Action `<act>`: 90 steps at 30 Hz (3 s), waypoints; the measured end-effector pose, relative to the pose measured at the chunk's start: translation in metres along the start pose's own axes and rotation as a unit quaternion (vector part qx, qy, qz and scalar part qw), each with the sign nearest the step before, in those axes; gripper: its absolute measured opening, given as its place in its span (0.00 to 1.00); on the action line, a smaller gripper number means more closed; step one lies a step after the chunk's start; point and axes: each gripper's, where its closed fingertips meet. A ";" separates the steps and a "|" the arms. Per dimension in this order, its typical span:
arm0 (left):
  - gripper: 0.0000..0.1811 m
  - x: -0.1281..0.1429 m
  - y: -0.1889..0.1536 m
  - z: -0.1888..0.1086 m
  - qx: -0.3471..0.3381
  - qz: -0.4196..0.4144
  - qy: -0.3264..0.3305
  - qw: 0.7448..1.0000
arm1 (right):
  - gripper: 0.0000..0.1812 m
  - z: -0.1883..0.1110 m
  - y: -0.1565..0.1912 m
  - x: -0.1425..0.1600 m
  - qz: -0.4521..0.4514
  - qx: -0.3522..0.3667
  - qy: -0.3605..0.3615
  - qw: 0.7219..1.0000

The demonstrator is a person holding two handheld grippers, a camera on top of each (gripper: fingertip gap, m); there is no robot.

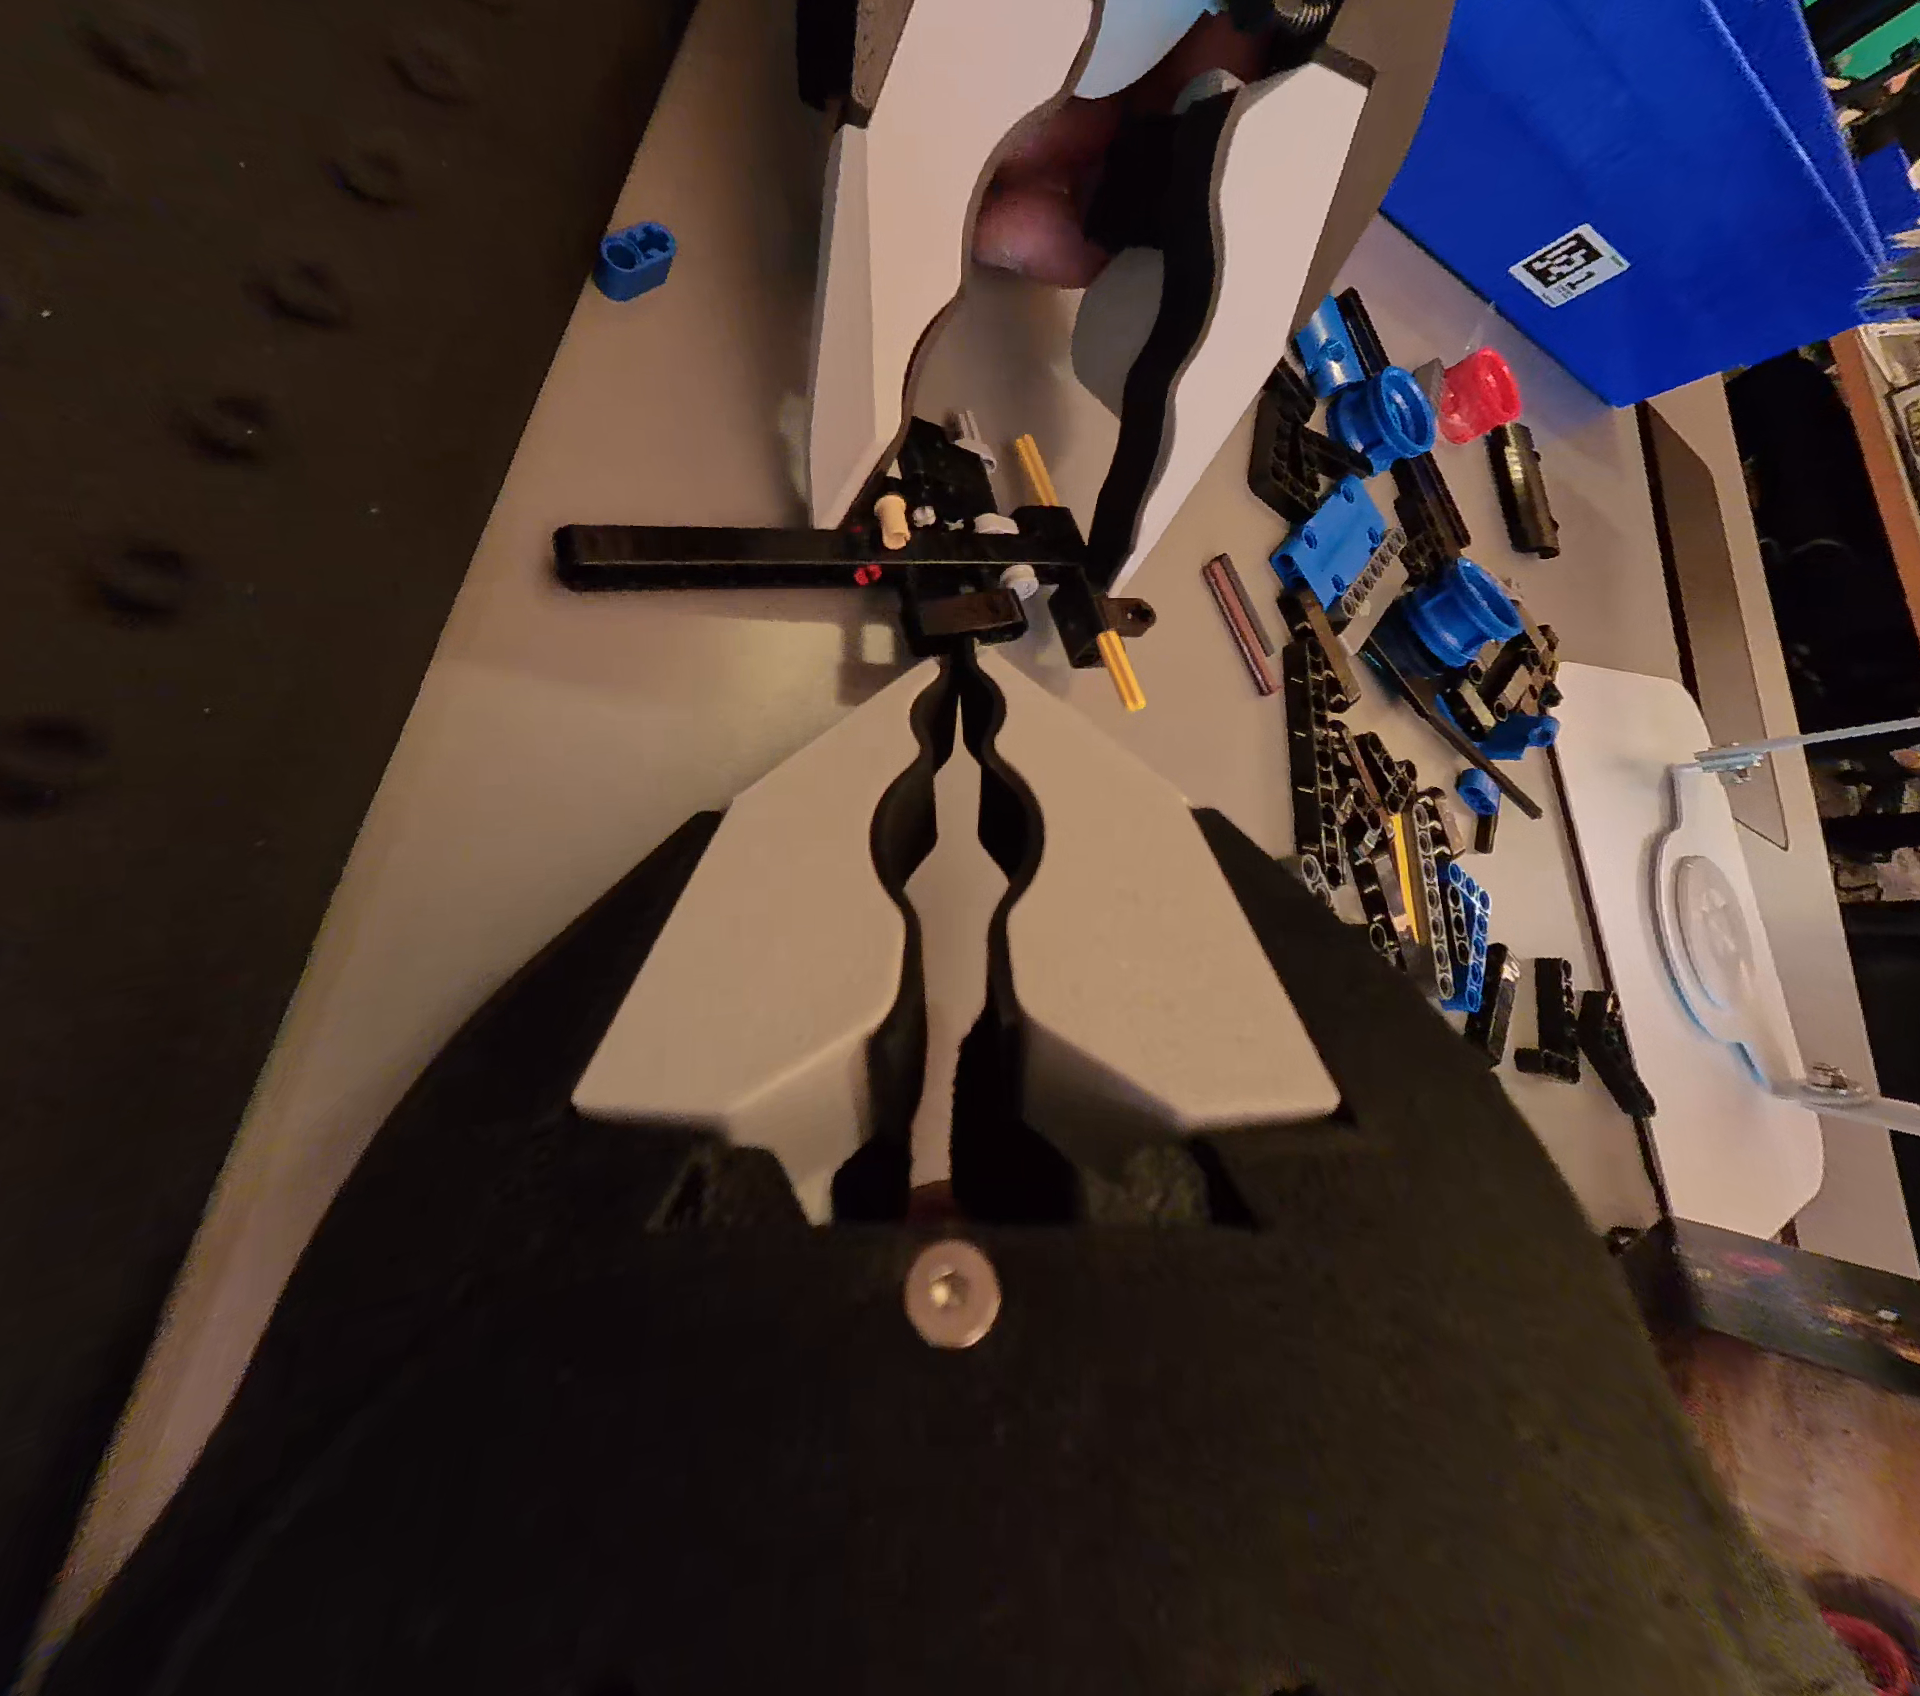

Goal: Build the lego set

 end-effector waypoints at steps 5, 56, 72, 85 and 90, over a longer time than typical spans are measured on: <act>0.30 -0.007 0.001 -0.003 -0.021 0.019 -0.021 0.999 | 0.00 0.002 0.002 0.002 0.010 -0.013 0.009 1.000; 0.30 0.005 -0.006 -0.003 0.019 0.014 0.009 1.000 | 0.07 0.000 0.026 -0.008 0.317 -0.181 0.112 0.924; 0.30 0.004 -0.005 -0.007 0.029 0.006 -0.004 1.000 | 0.02 -0.005 0.016 0.000 0.117 -0.087 0.105 0.984; 0.30 0.004 -0.006 -0.006 0.065 -0.027 -0.002 0.998 | 0.02 -0.004 0.012 0.003 -0.091 0.057 0.129 0.986; 0.30 0.004 -0.006 -0.005 0.078 -0.036 0.000 0.996 | 0.02 -0.003 0.012 0.002 -0.123 0.087 0.135 0.979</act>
Point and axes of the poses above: each gripper's, where its closed fingertips meet, z out along the fingers, x out of its underside, y = z × x across the jaws, and after that the axes turned 11 degrees about y, right-handed
